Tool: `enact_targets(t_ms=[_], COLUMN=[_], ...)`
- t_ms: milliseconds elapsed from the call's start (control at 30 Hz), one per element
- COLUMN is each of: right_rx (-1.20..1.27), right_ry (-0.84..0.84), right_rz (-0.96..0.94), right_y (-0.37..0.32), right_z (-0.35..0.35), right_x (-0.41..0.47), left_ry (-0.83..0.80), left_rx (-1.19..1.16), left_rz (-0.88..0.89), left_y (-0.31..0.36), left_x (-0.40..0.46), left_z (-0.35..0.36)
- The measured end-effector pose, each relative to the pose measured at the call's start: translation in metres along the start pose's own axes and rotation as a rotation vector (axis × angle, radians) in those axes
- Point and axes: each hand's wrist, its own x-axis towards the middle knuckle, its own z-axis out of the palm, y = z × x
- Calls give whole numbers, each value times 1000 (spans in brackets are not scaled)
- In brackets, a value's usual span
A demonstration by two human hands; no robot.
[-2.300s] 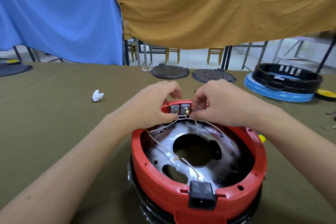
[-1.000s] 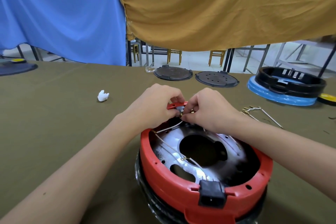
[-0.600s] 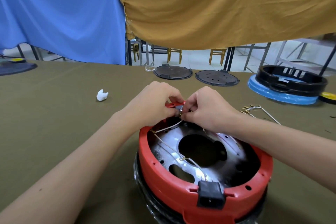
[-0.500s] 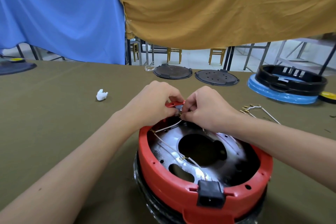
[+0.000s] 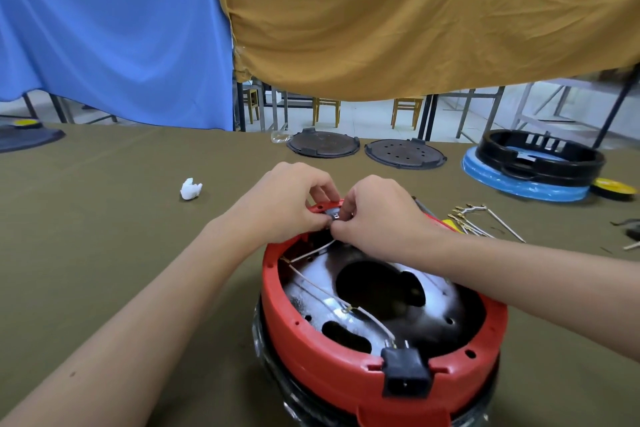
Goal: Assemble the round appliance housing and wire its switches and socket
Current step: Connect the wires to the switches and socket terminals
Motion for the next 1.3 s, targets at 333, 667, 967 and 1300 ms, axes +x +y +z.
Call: enact_targets(t_ms=[333,667,967,1300], right_rx=[28,85,127,30], right_ry=[71,130,135,69], right_rz=[119,183,189,54], right_y=[-16,-25,-24,-18], right_z=[13,22,25,12], right_x=[-7,-12,-14,-23], left_ry=[-189,-214,-195,-228], left_rx=[-273,-440,-405,-429], left_rz=[-114,-211,-196,-221], left_y=[-5,-3,1,-6], left_x=[-6,-6,-7,-5], left_z=[-19,-20,-20,-19])
